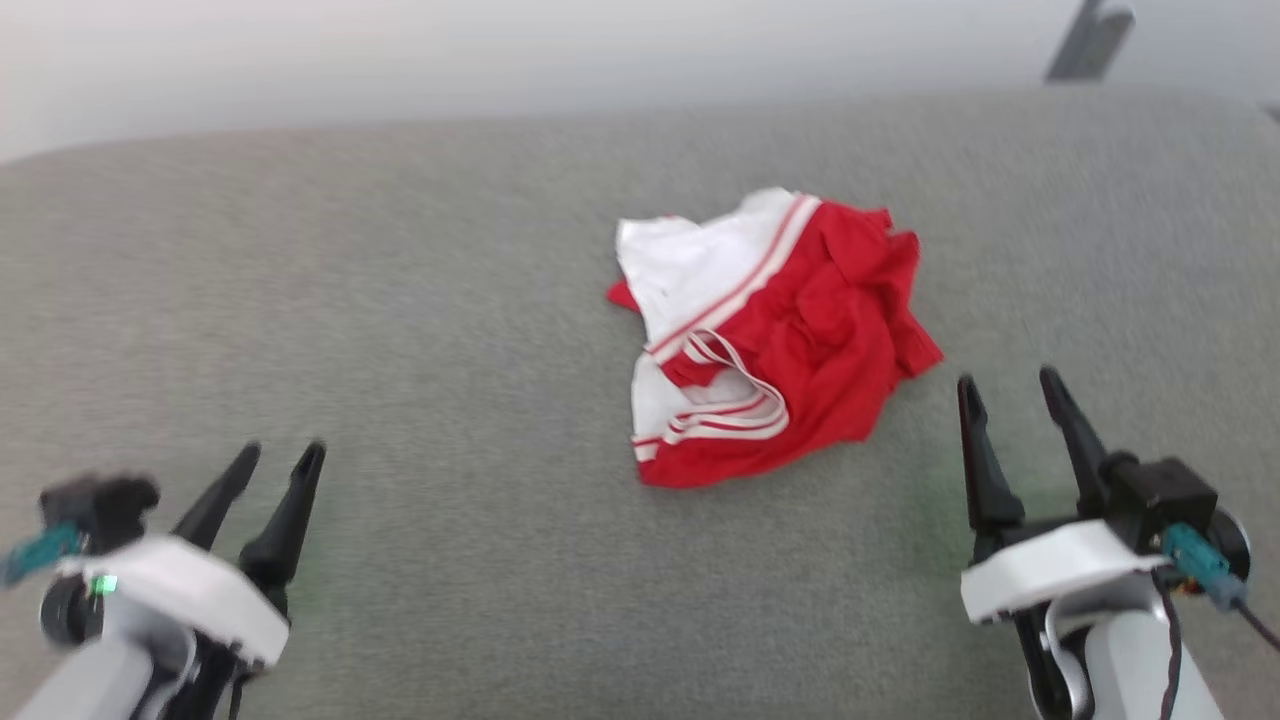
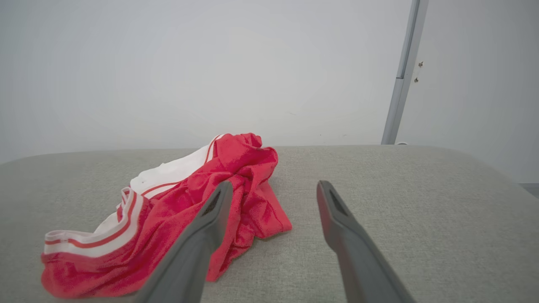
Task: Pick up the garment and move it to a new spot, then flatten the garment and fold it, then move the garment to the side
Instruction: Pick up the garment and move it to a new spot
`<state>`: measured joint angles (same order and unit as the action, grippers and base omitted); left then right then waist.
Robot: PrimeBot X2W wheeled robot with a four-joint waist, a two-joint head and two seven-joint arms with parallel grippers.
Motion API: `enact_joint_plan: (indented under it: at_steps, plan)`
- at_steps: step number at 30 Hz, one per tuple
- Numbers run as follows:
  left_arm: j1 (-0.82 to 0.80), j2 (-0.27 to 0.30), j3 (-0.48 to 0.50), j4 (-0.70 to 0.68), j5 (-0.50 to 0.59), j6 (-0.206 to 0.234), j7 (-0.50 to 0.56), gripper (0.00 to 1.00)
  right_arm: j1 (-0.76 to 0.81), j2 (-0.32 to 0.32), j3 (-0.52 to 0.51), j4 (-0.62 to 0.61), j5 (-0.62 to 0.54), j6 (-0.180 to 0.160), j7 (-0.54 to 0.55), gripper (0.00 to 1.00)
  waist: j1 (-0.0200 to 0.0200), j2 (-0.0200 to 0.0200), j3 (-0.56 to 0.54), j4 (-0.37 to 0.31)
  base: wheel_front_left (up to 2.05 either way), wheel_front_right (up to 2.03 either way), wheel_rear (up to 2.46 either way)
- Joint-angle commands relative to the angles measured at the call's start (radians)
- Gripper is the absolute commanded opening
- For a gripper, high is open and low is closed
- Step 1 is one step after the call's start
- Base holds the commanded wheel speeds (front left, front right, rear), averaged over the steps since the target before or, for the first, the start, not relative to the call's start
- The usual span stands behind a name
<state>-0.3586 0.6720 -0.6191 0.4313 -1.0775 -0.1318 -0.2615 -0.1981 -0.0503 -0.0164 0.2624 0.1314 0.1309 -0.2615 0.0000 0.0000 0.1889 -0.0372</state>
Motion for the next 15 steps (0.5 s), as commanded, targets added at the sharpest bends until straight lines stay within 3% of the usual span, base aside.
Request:
enact_joint_plan:
  at_steps: [1, 13, 15]
  plan:
    - [0.067, -0.030, 0.069, -0.008, 0.048, 0.002, -0.005, 1.00, 0.030, -0.001, -0.006, 0.005, -0.007, 0.000, -0.005, 1.00, 0.0000, 0.0000, -0.071, 0.058, 0.00, 0.00, 0.00]
    - [0.406, -0.193, 0.476, -0.155, 0.408, 0.002, -0.003, 1.00, 0.136, -0.001, -0.035, -0.010, -0.008, 0.000, -0.005, 1.00, 0.0000, 0.0000, -0.156, 0.066, 0.00, 0.00, 0.00]
    - [0.422, -0.217, 0.506, -0.175, 0.428, 0.002, -0.003, 1.00, 0.139, -0.001, -0.040, -0.016, -0.009, 0.000, -0.005, 1.00, 0.0000, 0.0000, -0.157, 0.064, 0.00, 0.00, 0.00]
